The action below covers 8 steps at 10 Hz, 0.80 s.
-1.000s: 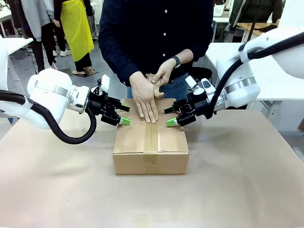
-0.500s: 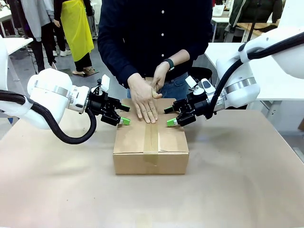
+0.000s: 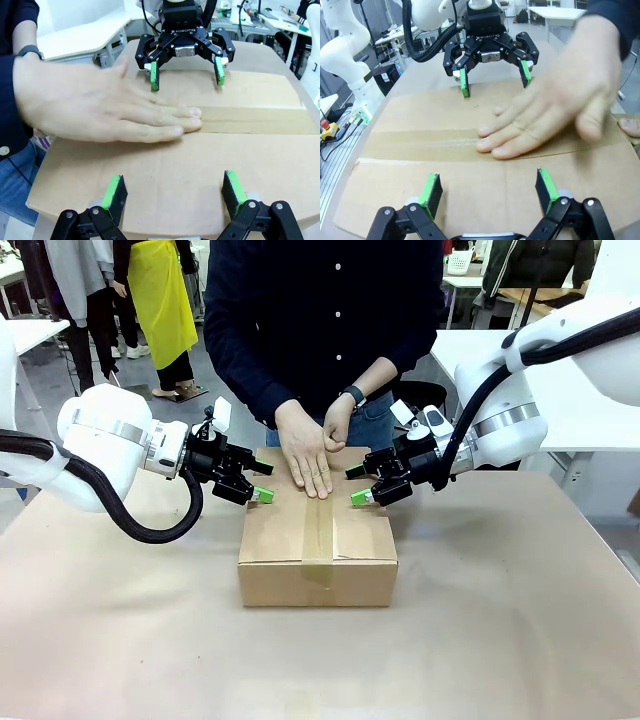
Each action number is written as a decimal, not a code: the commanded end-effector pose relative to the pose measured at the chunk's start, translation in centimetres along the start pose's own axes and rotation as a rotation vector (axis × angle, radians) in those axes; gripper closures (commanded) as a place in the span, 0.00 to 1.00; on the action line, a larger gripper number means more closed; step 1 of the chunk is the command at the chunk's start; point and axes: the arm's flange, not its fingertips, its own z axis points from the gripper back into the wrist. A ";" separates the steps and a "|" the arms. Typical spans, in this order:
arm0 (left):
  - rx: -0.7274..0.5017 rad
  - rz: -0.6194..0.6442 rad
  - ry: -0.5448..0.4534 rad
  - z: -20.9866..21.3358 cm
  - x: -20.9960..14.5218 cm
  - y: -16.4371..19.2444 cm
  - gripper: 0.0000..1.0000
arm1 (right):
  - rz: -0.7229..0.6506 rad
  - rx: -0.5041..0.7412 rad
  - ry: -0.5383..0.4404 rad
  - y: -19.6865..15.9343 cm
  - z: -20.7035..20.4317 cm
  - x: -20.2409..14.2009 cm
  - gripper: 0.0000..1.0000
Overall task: Pack the gift set into the box.
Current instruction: Press and hold the closed box until the human finishes sealing it.
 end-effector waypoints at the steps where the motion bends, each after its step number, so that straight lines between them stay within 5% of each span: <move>1: -0.004 0.001 -0.003 0.2 -0.2 -0.2 0.00 | -0.005 -0.005 0.007 0.0 0.0 -0.1 0.00; 8: -0.004 0.001 -0.003 0.2 -0.2 -0.2 0.00 | -0.005 -0.005 0.007 0.0 0.0 -0.1 0.00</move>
